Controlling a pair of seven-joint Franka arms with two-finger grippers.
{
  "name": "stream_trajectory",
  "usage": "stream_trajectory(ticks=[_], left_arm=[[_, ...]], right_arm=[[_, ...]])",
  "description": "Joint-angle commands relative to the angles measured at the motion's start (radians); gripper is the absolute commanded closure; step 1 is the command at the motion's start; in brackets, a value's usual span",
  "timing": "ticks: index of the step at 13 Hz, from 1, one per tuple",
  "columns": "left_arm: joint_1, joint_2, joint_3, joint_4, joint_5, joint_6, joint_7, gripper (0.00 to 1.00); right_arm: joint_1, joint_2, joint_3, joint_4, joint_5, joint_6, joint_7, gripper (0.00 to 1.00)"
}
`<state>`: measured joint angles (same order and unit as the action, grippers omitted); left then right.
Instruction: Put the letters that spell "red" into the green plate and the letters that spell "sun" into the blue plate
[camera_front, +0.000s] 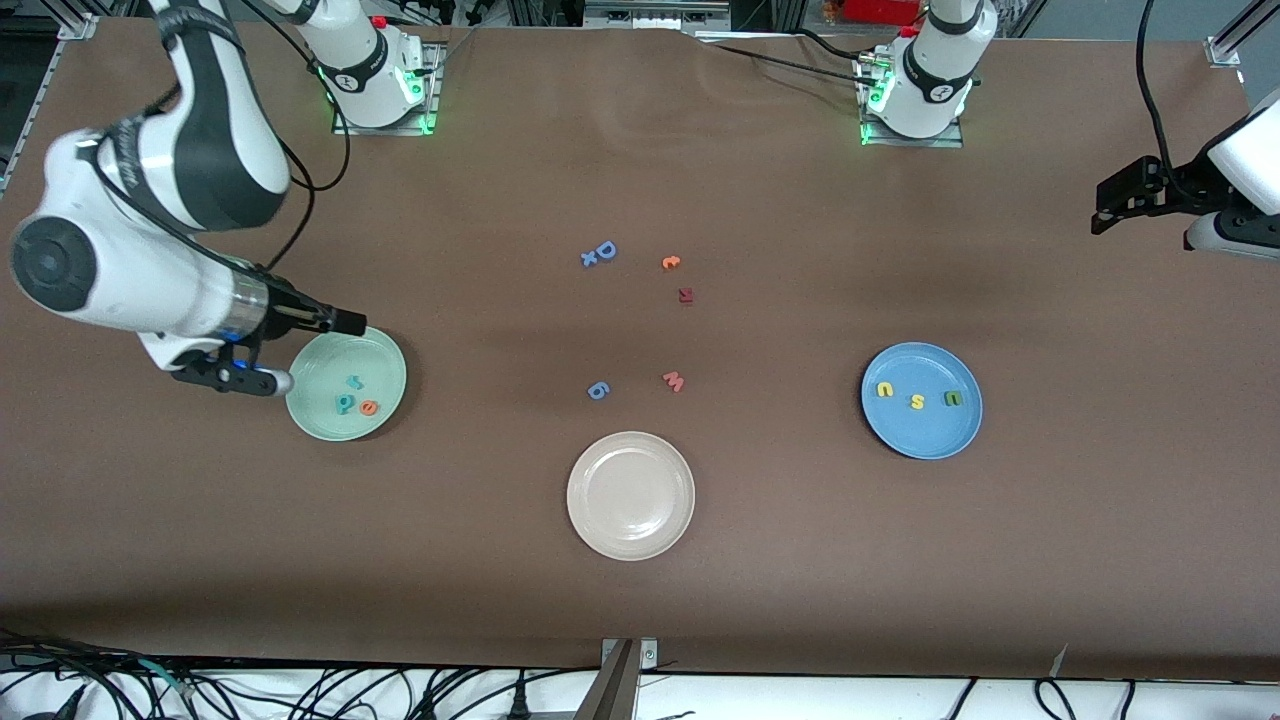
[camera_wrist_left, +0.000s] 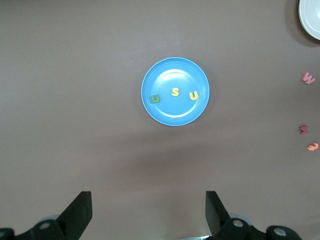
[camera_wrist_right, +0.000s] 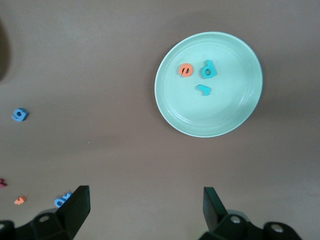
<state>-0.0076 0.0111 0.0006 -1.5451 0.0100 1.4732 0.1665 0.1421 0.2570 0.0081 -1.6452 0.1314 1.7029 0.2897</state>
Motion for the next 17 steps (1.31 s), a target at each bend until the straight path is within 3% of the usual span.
stream_trajectory(ticks=[1, 5, 10, 17], left_arm=[[-0.005, -0.006, -0.001, 0.000, 0.005, -0.010, -0.009, 0.00], [-0.005, -0.006, -0.001, 0.000, 0.005, -0.010, -0.009, 0.00], [-0.003, -0.006, -0.001, 0.000, 0.005, -0.010, -0.009, 0.00], [-0.003, -0.008, -0.001, 0.000, 0.005, -0.010, -0.007, 0.00]], right_arm=[[-0.030, -0.099, 0.024, -0.059, -0.012, -0.011, -0.030, 0.00], [-0.026, -0.169, 0.013, -0.056, -0.081, -0.049, -0.090, 0.00], [-0.007, -0.240, -0.054, -0.045, -0.082, -0.135, -0.147, 0.00], [0.011, -0.242, -0.053, 0.021, -0.147, -0.226, -0.147, 0.00]])
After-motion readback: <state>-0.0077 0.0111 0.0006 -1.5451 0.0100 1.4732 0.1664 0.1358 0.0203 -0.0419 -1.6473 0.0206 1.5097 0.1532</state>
